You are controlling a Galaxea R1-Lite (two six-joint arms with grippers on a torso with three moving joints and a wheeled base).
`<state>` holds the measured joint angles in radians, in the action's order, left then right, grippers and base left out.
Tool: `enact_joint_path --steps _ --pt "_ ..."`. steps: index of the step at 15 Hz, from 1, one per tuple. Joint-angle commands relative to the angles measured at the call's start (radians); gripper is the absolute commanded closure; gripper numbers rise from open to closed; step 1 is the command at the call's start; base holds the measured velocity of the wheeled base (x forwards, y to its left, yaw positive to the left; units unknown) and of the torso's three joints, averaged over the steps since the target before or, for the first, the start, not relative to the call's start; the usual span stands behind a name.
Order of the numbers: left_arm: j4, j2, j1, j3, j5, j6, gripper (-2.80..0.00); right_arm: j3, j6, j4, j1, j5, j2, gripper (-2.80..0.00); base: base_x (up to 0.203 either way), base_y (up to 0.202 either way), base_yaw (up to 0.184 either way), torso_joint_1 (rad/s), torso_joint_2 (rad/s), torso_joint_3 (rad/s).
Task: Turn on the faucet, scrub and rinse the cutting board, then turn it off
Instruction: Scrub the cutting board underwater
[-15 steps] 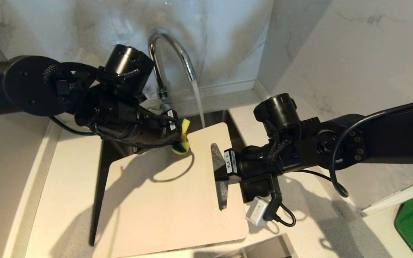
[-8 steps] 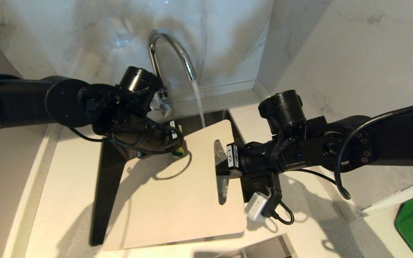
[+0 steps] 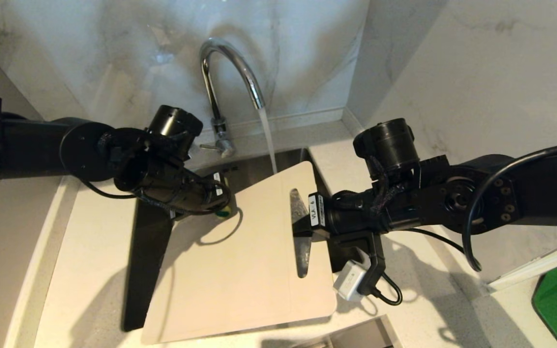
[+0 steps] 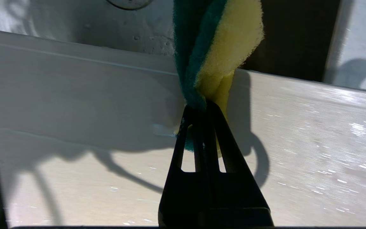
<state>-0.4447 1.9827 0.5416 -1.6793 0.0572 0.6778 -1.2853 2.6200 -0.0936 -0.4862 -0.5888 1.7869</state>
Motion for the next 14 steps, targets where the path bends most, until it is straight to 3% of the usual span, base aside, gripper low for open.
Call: enact_joint_path --steps 1,5,9,14 --pt "0.016 -0.051 -0.031 0.071 -0.001 -0.008 0.0 -0.002 0.015 0.0 0.0 -0.003 -0.004 0.0 0.0 0.0 0.0 0.0 0.0 0.0" --pt "0.072 -0.11 -0.089 0.188 -0.003 -0.045 0.0 -0.003 0.016 0.0 0.001 -0.005 -0.011 0.0 0.0 0.0 0.0 0.0 0.0 0.0" --pt "0.171 -0.144 -0.198 0.334 -0.005 -0.105 0.0 0.001 0.015 0.0 0.001 -0.005 -0.029 0.0 0.0 0.0 0.0 0.0 0.0 0.0" --pt "0.256 -0.148 -0.375 0.433 -0.099 -0.187 0.0 0.011 0.014 0.0 0.001 -0.005 -0.054 0.0 0.0 0.0 0.0 0.0 0.0 0.0"
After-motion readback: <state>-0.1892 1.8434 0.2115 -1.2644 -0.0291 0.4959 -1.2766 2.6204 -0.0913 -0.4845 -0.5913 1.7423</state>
